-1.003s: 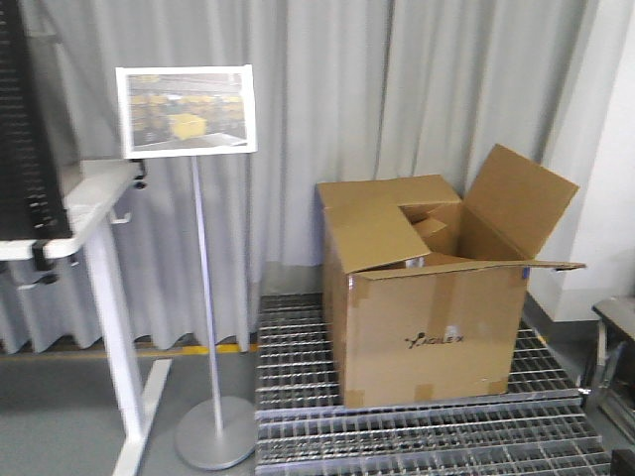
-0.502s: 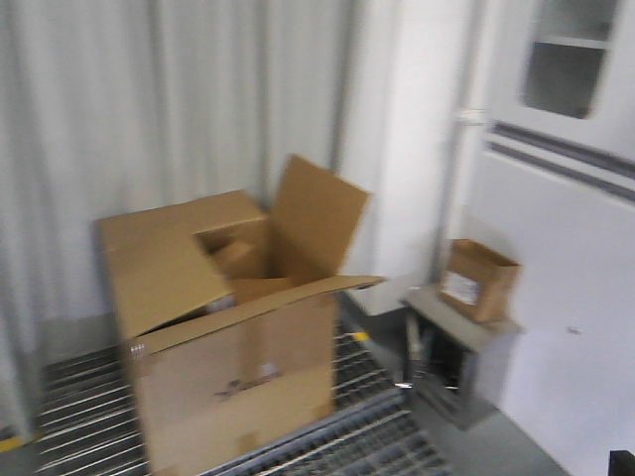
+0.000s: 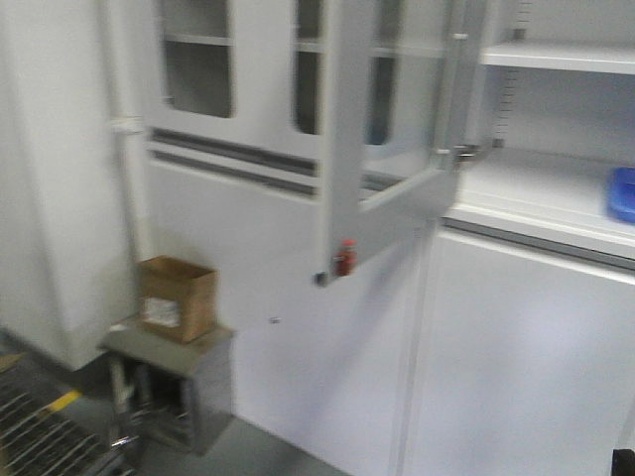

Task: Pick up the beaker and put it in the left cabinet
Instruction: 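Drive up to the open cabinet shelf holding the blue tray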

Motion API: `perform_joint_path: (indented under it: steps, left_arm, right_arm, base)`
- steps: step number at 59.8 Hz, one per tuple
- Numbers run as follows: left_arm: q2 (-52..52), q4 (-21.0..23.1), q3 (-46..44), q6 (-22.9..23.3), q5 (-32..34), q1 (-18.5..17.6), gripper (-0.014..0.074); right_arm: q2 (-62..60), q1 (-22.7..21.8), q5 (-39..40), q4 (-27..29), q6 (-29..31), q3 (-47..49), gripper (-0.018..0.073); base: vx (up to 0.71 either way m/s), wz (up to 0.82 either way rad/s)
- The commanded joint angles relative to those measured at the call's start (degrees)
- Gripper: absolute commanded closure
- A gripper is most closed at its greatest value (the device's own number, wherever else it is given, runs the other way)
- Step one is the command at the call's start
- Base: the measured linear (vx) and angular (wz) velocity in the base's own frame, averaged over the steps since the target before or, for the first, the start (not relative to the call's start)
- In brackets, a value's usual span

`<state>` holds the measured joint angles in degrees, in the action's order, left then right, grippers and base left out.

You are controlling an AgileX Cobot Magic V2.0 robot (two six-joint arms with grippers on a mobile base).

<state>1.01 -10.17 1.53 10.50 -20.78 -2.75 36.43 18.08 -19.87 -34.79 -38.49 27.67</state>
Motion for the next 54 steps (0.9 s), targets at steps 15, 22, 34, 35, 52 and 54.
perform_joint_path:
  steps: [15, 22, 34, 35, 52, 54]
  left_arm:
    - [0.56, -0.19, -0.89, 0.23, 4.29, -0.31, 0.0593]
    - [0.56, -0.19, -0.89, 0.23, 4.29, -0.31, 0.0593]
    - [0.56, -0.19, -0.89, 0.23, 4.29, -0.31, 0.0593]
    - [0.56, -0.19, -0.89, 0.23, 4.29, -0.31, 0.0593]
    - [0.56, -0.19, -0.89, 0.23, 4.29, -0.31, 0.0593]
    - [0.56, -0.19, -0.89, 0.23, 4.29, -0.31, 0.0593]
  right_arm:
    - [-0.03, -0.21, 3.89, -1.71, 0.46, 1.65, 0.056]
    - [-0.03, -0.21, 3.89, -1.71, 0.46, 1.65, 0.056]
    - [-0.03, -0.21, 3.89, -1.71, 0.46, 1.65, 0.056]
    - [-0.03, -0.21, 3.89, -1.71, 0.46, 1.65, 0.056]
    - [-0.03, -0.21, 3.89, -1.71, 0.46, 1.65, 0.056]
    - [-0.03, -0.21, 3.89, -1.71, 0.46, 1.65, 0.056]
  base:
    - [0.21, -0.83]
    - [0.21, -0.8]
    - [0.21, -0.8]
    - [0.21, -0.81]
    - [0.23, -0.69]
    - [0.25, -0.44]
